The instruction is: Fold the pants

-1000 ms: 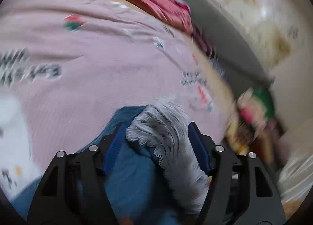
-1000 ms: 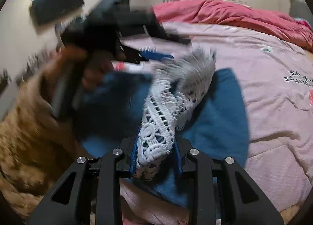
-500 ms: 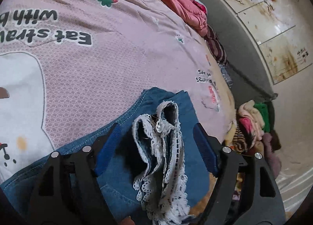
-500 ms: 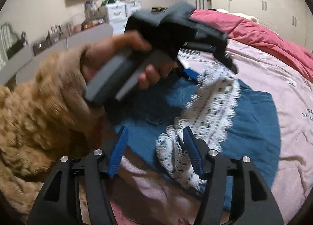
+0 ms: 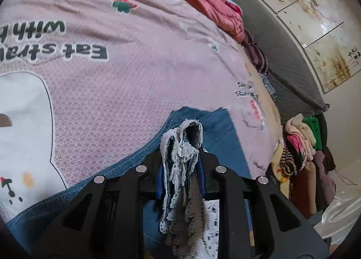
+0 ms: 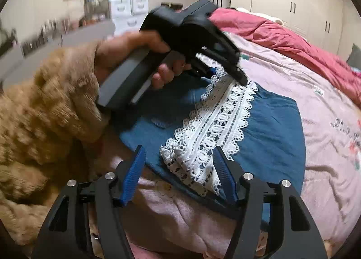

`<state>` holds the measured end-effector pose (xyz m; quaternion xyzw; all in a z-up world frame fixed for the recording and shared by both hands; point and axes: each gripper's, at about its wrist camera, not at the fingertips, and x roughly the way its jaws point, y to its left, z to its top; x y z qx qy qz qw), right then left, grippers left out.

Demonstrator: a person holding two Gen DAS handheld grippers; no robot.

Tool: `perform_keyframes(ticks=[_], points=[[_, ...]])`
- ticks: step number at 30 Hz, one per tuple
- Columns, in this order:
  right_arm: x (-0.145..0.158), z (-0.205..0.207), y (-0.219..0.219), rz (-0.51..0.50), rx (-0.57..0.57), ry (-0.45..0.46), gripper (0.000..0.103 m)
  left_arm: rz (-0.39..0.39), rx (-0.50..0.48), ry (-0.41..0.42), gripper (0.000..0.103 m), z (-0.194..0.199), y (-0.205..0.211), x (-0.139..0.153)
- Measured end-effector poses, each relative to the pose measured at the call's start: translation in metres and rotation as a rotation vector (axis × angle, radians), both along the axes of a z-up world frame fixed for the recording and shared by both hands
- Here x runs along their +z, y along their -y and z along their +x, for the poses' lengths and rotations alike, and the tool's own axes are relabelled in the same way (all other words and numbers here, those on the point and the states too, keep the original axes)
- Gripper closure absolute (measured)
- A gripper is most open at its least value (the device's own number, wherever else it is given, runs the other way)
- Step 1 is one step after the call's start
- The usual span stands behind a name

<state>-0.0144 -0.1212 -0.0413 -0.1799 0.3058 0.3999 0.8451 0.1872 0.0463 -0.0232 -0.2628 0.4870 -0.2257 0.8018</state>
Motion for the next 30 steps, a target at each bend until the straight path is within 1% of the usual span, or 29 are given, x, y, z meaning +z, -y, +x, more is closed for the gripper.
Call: perform_keyframes(ticks=[1, 3, 5, 6, 7, 9, 10, 11, 13, 15, 18, 20, 24, 26, 28, 30], points=[[-0.004, 0.001, -0.007, -0.04, -0.011, 0.018, 0.051, 0.007, -0.001, 0.001, 0.087, 0.0, 0.001, 0.0], [-0.011, 0.002, -0.014, -0.09, -0.021, 0.031, 0.054, 0.006, -0.001, 0.005, 0.087, 0.0, 0.001, 0.001], [-0.017, 0.004, -0.02, -0.124, -0.026, 0.051, 0.072, 0.012, -0.003, 0.009, 0.087, 0.0, 0.0, 0.002], [-0.019, 0.005, -0.02, -0.127, -0.025, 0.044, 0.076, 0.013, -0.003, 0.01, 0.087, -0.001, -0.001, 0.002], [-0.018, 0.007, -0.019, -0.119, -0.021, 0.027, 0.082, 0.014, 0.0, 0.01, 0.089, -0.001, -0.001, 0.001], [-0.014, 0.012, -0.011, -0.101, -0.013, 0.0, 0.085, 0.019, 0.005, 0.011, 0.092, -0.002, 0.0, 0.003], [-0.008, 0.014, -0.007, -0.072, -0.012, -0.017, 0.085, 0.027, 0.006, 0.018, 0.092, -0.004, 0.002, 0.006], [-0.002, 0.016, -0.003, -0.039, -0.005, -0.036, 0.085, 0.023, 0.001, 0.033, 0.092, -0.006, 0.001, 0.011], [0.008, 0.014, -0.001, 0.001, 0.024, -0.044, 0.085, 0.022, -0.004, 0.048, 0.092, -0.009, 0.0, 0.018], [0.007, 0.011, -0.004, 0.012, 0.051, -0.051, 0.085, 0.054, 0.004, 0.06, 0.092, -0.01, -0.001, 0.02], [-0.011, 0.013, -0.016, -0.051, 0.066, -0.053, 0.084, 0.059, 0.027, 0.015, 0.091, -0.008, -0.008, 0.009], [-0.023, 0.015, -0.023, -0.071, 0.071, -0.062, 0.081, 0.071, 0.042, -0.008, 0.089, -0.007, -0.01, 0.003], [-0.024, 0.01, -0.029, -0.078, 0.101, -0.038, 0.072, 0.095, 0.041, -0.003, 0.083, -0.007, -0.012, 0.003], [-0.021, 0.011, -0.022, -0.054, 0.118, -0.075, 0.062, 0.1, 0.039, -0.003, 0.082, -0.006, -0.012, 0.002], [-0.013, 0.013, -0.009, -0.019, 0.121, -0.121, 0.061, 0.104, 0.043, 0.0, 0.079, -0.007, -0.014, 0.003], [-0.007, 0.013, 0.008, 0.029, 0.117, -0.162, 0.059, 0.147, 0.052, 0.018, 0.075, -0.009, -0.015, 0.009]])
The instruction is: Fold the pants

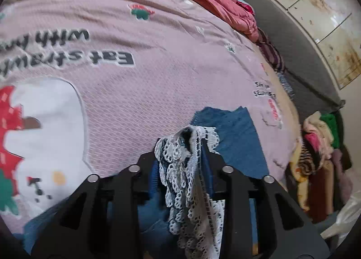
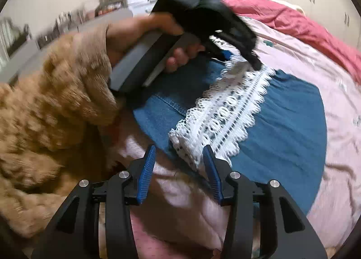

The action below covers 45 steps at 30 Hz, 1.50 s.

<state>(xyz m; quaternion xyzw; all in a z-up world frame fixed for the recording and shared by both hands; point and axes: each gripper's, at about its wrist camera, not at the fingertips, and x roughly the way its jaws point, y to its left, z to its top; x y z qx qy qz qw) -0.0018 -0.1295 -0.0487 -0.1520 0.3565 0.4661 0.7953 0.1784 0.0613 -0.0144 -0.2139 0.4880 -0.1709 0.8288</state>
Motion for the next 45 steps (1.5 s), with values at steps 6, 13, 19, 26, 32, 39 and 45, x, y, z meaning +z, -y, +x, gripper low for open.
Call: perform_keyframes(ticks=[6, 13, 19, 26, 32, 39, 45], points=[[0.018, 0.021, 0.052, 0.045, -0.158, 0.007, 0.053, 0.15, 0.04, 0.089, 0.072, -0.011, -0.005, 0.029], [0.009, 0.055, 0.092, 0.109, -0.273, -0.066, 0.053, 0.187, 0.061, 0.179, 0.07, -0.058, 0.009, 0.049], [0.005, 0.063, 0.097, 0.096, -0.269, -0.05, 0.053, 0.166, 0.008, 0.189, 0.07, -0.104, 0.053, 0.038], [-0.022, 0.064, 0.101, 0.008, -0.28, -0.067, 0.053, 0.266, -0.026, 0.152, 0.069, -0.132, 0.089, 0.003], [-0.025, 0.062, 0.107, 0.019, -0.288, -0.082, 0.052, 0.322, -0.022, 0.18, 0.069, -0.143, 0.095, -0.001], [-0.027, 0.059, 0.107, 0.021, -0.279, -0.054, 0.05, 0.328, -0.011, 0.196, 0.069, -0.15, 0.095, 0.001], [-0.006, 0.055, 0.114, 0.062, -0.291, -0.037, 0.045, 0.309, 0.043, 0.175, 0.065, -0.164, 0.084, 0.005]])
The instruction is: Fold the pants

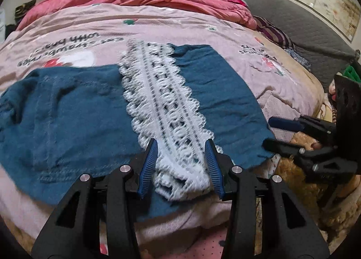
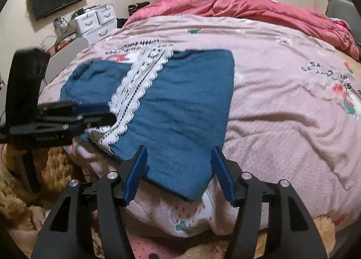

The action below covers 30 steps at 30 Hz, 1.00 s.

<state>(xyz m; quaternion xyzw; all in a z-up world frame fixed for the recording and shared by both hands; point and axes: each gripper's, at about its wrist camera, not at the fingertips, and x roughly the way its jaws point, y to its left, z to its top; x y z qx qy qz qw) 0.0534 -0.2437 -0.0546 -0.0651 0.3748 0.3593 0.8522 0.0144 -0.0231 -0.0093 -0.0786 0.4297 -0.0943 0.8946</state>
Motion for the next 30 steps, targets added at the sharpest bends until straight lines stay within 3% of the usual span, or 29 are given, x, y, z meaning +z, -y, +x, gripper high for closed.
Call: perform_keyframes(ticks=[9, 13, 20, 26, 30], points=[[0.027, 0.023, -0.03, 0.027, 0.015, 0.03, 0.038, -0.018, 0.084, 0.023, 0.058, -0.03, -0.019, 0.014], [0.041, 0.042, -0.067, 0.026, 0.07, 0.075, 0.038, -0.036, 0.151, 0.053, 0.054, -0.043, -0.034, 0.027], [0.044, 0.078, -0.134, -0.015, 0.171, 0.047, 0.038, -0.058, 0.271, 0.048, 0.049, -0.058, -0.069, 0.031], [0.021, 0.101, -0.181, -0.12, 0.235, -0.034, 0.036, -0.084, 0.308, 0.042, 0.047, -0.06, -0.088, 0.026], [0.003, 0.105, -0.193, -0.179, 0.255, -0.041, 0.034, -0.1, 0.321, 0.042, 0.046, -0.06, -0.093, 0.022]])
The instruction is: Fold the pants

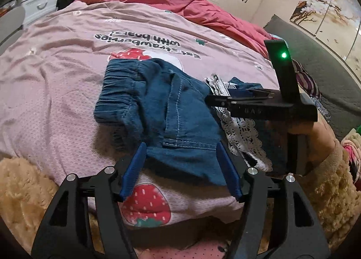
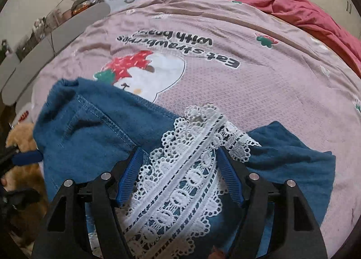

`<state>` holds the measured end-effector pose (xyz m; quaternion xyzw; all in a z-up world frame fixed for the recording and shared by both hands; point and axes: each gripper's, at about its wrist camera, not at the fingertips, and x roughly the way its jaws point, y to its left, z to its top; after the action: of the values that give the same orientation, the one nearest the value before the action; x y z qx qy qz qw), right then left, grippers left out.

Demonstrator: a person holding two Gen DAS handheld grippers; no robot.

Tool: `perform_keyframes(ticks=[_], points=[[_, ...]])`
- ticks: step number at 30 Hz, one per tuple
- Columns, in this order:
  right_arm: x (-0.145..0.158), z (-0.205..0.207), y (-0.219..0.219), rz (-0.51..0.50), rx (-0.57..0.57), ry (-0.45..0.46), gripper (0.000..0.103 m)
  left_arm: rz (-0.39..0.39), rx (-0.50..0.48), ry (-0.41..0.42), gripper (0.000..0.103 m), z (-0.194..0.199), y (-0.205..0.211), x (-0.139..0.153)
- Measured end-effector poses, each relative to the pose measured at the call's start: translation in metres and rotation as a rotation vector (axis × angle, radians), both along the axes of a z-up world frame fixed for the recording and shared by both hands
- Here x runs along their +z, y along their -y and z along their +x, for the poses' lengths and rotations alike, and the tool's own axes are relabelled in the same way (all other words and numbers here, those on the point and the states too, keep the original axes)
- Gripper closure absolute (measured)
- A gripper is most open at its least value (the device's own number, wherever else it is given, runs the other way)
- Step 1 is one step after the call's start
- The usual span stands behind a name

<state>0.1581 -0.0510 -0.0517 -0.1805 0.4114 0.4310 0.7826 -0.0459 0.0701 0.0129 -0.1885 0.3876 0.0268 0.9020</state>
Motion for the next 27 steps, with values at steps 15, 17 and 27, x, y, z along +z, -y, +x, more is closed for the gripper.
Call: perform_keyframes(ticks=[15, 17, 27], points=[[0.067, -0.017, -0.021, 0.121, 0.136, -0.02, 0.034, -0.104, 0.091, 0.009, 0.043, -0.008, -0.042, -0.007], [0.07, -0.023, -0.04, 0.095, 0.189, -0.011, 0.033, -0.125, 0.09, -0.001, 0.043, -0.008, -0.042, -0.011], [0.06, -0.048, -0.11, 0.011, 0.383, -0.046, 0.022, -0.304, 0.098, -0.016, 0.051, 0.0, -0.042, -0.036]])
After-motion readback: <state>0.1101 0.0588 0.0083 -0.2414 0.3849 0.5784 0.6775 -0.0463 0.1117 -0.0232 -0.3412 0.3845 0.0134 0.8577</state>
